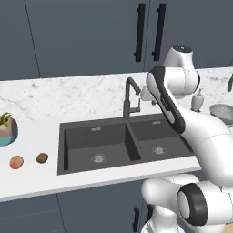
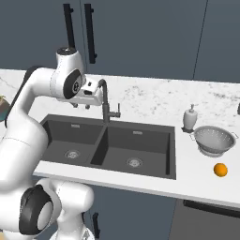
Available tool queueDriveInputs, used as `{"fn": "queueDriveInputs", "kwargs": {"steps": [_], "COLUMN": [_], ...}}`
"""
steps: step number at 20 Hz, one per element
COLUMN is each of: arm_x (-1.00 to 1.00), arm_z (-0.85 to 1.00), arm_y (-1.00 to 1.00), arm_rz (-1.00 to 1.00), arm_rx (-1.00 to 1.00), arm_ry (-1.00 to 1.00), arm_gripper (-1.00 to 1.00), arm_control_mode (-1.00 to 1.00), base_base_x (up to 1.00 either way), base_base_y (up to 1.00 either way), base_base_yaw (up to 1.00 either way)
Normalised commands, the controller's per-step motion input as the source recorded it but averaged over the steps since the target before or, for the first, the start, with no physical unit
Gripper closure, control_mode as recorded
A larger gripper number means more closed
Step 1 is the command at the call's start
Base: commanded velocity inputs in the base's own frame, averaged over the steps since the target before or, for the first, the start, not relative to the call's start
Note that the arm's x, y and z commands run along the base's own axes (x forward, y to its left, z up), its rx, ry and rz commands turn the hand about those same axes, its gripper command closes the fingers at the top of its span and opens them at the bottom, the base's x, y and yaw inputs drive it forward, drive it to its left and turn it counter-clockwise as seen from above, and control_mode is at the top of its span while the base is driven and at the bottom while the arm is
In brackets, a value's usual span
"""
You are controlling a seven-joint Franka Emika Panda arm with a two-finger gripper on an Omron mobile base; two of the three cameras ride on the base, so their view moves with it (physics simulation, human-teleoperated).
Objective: Put the colander in the sink, put the kiwi, peach, orange in the colander, and turn on the sink faucet and pour water over the colander.
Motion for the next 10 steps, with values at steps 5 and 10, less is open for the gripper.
{"fn": "queueDriveInputs", "kwargs": {"steps": [5,10], "arm_x": [-0.29,-0.54], "arm_z": [-0.13,-0.29], "arm_y": [-0.08,-0.49], "arm_rz": [0.0,0.0], "arm_rx": [-0.01,-0.04], "arm_ry": [-0.07,-0.3], "arm_gripper": [-1.0,-1.0], "arm_control_mode": [-1.0,-1.0], "base_base_x": [0.0,0.0], "base_base_y": [0.0,0.0], "base_base_yaw": [0.0,0.0]}}
